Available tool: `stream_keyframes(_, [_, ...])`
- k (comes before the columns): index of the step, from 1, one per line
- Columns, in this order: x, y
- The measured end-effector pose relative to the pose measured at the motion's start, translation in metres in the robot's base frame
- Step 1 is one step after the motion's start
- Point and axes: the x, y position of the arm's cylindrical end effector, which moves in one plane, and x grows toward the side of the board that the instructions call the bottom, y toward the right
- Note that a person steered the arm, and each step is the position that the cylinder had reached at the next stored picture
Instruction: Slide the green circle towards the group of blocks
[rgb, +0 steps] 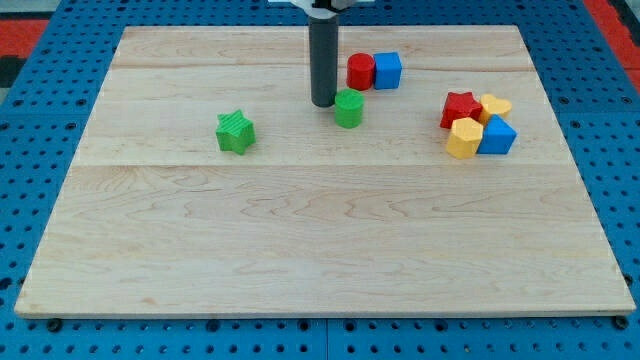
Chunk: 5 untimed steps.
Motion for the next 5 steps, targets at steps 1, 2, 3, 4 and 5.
stream_keyframes(1, [0.014,0.026])
stream_keyframes(2, [0.025,0.052])
stream_keyframes(3, [0.034,0.056])
stream_keyframes(4, [0.037,0.059])
stream_keyframes(5, [0.045,0.065])
